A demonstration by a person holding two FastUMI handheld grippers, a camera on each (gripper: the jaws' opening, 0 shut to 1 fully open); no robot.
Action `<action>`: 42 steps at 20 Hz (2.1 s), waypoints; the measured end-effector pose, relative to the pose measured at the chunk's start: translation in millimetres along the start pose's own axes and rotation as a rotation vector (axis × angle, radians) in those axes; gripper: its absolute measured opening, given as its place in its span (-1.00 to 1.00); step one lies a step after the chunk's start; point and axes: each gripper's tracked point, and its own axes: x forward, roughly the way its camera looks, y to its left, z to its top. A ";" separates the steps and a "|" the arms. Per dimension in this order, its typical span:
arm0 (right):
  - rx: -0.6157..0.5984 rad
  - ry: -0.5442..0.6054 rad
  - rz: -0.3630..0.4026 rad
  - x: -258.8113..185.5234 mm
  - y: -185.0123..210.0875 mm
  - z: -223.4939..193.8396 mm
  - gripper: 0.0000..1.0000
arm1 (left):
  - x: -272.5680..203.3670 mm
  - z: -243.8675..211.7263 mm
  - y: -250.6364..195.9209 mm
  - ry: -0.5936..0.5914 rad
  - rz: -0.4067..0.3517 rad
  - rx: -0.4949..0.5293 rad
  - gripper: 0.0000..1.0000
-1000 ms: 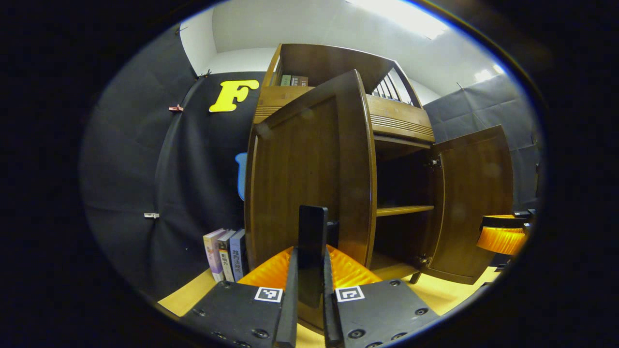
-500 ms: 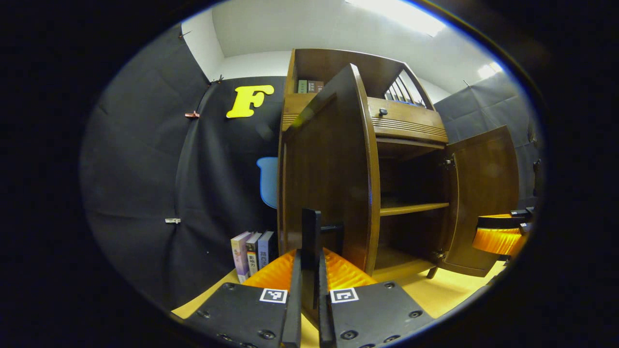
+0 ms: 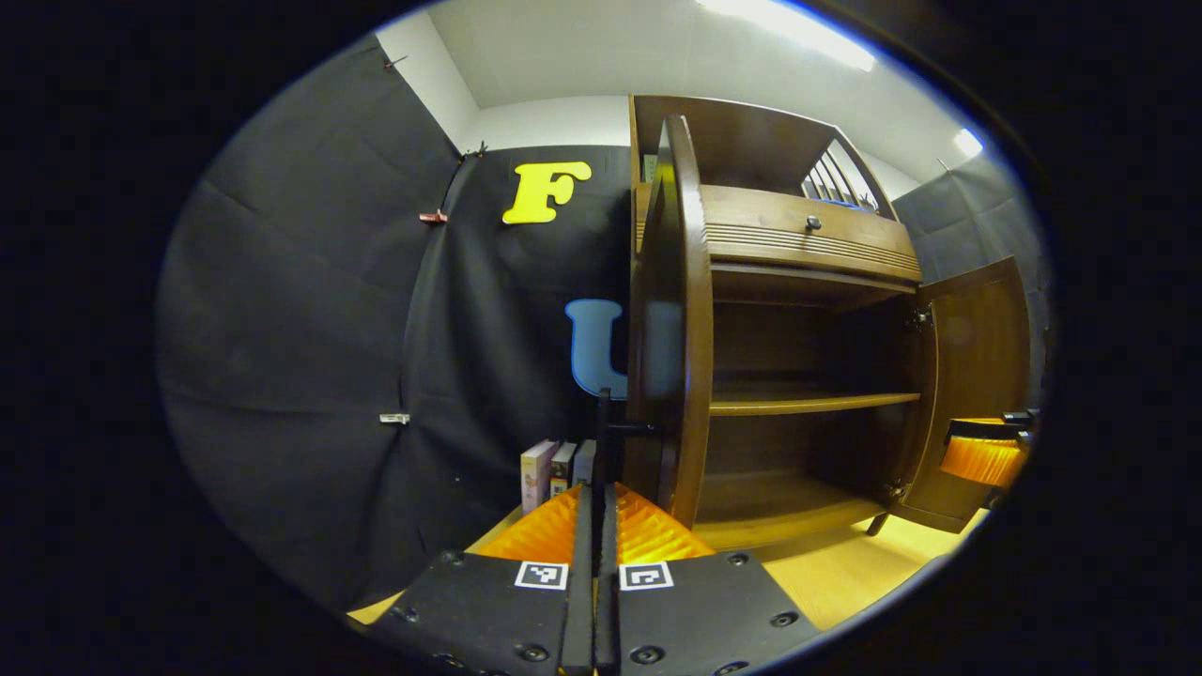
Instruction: Open the right door of the double-door shoe cabinet with the right hand, and open the left door with the left hand.
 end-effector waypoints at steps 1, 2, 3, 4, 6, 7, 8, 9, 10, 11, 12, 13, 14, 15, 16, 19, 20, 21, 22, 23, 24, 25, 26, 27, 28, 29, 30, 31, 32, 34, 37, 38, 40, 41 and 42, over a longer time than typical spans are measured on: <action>-0.002 0.000 0.003 2.0 0.8 0.2 0.90 | -6.9 4.9 4.5 -0.009 0.016 0.014 -0.88; -0.004 -0.001 0.003 3.7 1.4 0.7 0.90 | -13.6 10.3 6.5 -0.017 0.023 0.032 -0.88; -0.003 -0.002 0.003 6.0 1.5 0.5 0.90 | -21.9 13.8 4.1 -0.021 0.019 0.046 -0.89; -0.002 0.001 0.004 7.3 2.0 -2.2 0.89 | -27.5 18.5 -4.8 -0.017 -0.009 0.050 -0.90; -0.004 0.008 -0.005 10.1 0.4 -8.0 0.89 | -42.1 26.5 -29.5 -0.014 -0.084 0.033 -0.90; -0.007 0.009 -0.019 10.6 -3.1 -9.9 0.91 | -45.2 31.1 -44.5 -0.015 -0.127 0.024 -0.90; -0.012 0.009 -0.035 10.6 -6.8 -11.0 0.91 | -47.3 35.6 -57.9 -0.023 -0.161 0.020 -0.90; -0.017 0.008 -0.052 10.1 -10.6 -10.8 0.91 | -48.8 40.2 -67.2 -0.036 -0.181 0.022 -0.90; -0.020 0.004 -0.060 7.2 -13.0 -10.2 0.91 | -46.4 43.9 -77.9 -0.050 -0.197 0.026 -0.90; -0.018 -0.001 -0.063 4.2 -14.5 -8.5 0.91 | -42.9 48.4 -87.3 -0.069 -0.209 0.032 -0.90; -0.017 -0.006 -0.070 0.0 -17.2 -6.9 0.91 | -39.4 51.6 -96.7 -0.082 -0.222 0.035 -0.84; -0.022 -0.011 -0.085 -4.5 -21.9 -4.5 0.91 | -36.2 51.8 -105.3 -0.093 -0.234 0.031 -0.78; -0.033 -0.016 -0.104 -9.6 -28.2 -1.7 0.91 | -32.2 54.3 -111.6 -0.107 -0.243 0.023 -0.63; -0.046 -0.021 -0.129 -13.4 -35.4 1.2 0.93 | -29.6 58.0 -116.5 -0.124 -0.246 0.014 -0.41; -0.058 -0.027 -0.151 -18.0 -42.9 3.3 0.93 | -26.7 61.9 -120.3 -0.142 -0.244 0.011 -0.19; -0.066 -0.042 -0.196 -25.8 -60.0 9.1 0.92 | -18.4 62.5 -129.6 -0.166 -0.229 0.015 0.47; -0.065 -0.048 -0.209 -28.5 -65.2 11.3 0.90 | -15.4 62.1 -133.5 -0.165 -0.229 0.011 0.69; -0.067 -0.054 -0.224 -31.1 -71.3 13.5 0.90 | -13.8 60.5 -139.2 -0.163 -0.237 0.005 0.75; -0.072 -0.058 -0.242 -33.6 -77.3 15.9 0.96 | -12.5 57.7 -145.9 -0.156 -0.251 0.000 0.87; -0.080 -0.060 -0.257 -36.0 -83.0 17.5 0.89 | -9.3 54.6 -150.9 -0.147 -0.263 -0.005 0.89; -0.089 -0.061 -0.270 -37.5 -88.2 18.7 1.00 | -5.9 52.1 -156.7 -0.137 -0.269 -0.008 0.89; -0.095 -0.066 -0.278 -37.6 -93.8 21.9 0.94 | -3.9 47.8 -160.6 -0.130 -0.274 -0.009 0.89; -0.098 -0.071 -0.286 -40.0 -97.2 24.1 0.89 | -1.6 46.8 -165.8 -0.127 -0.280 -0.012 0.88; -0.100 -0.073 -0.292 -42.0 -99.9 25.2 1.00 | 1.6 45.2 -171.1 -0.122 -0.289 -0.016 0.86; -0.102 -0.074 -0.299 -44.2 -102.1 25.3 0.99 | 2.9 43.2 -176.5 -0.118 -0.297 -0.019 0.86; -0.102 -0.075 -0.306 -45.5 -104.6 26.2 0.99 | 3.8 42.0 -180.2 -0.114 -0.305 -0.019 0.86; -0.099 -0.078 -0.311 -47.1 -107.7 26.8 0.94 | 5.6 40.0 -185.1 -0.110 -0.313 -0.016 0.86; -0.095 -0.082 -0.314 -47.9 -109.8 28.4 0.94 | 5.7 38.5 -188.2 -0.109 -0.318 -0.011 0.86; -0.089 -0.086 -0.315 -48.4 -111.6 29.8 0.94 | 6.5 37.9 -191.8 -0.109 -0.321 -0.005 0.86; -0.080 -0.090 -0.314 -48.7 -114.2 32.6 0.89 | 5.8 39.4 -196.4 -0.116 -0.330 -0.002 0.86; -0.088 -0.106 -0.316 -49.8 -117.4 40.9 1.00 | 7.4 36.3 -204.7 -0.119 -0.342 0.001 0.86; -0.090 -0.112 -0.314 -50.0 -116.5 43.1 0.89 | 8.3 35.4 -206.3 -0.116 -0.343 0.005 0.86; -0.089 -0.125 -0.307 -51.6 -114.7 47.2 0.94 | 9.6 35.2 -207.7 -0.115 -0.344 0.007 0.86; -0.088 -0.129 -0.304 -52.1 -113.9 48.6 0.94 | 10.4 34.7 -210.3 -0.114 -0.348 0.004 0.86; -0.088 -0.133 -0.301 -53.0 -113.3 50.1 0.94 | 10.5 34.3 -210.9 -0.114 -0.350 0.001 0.86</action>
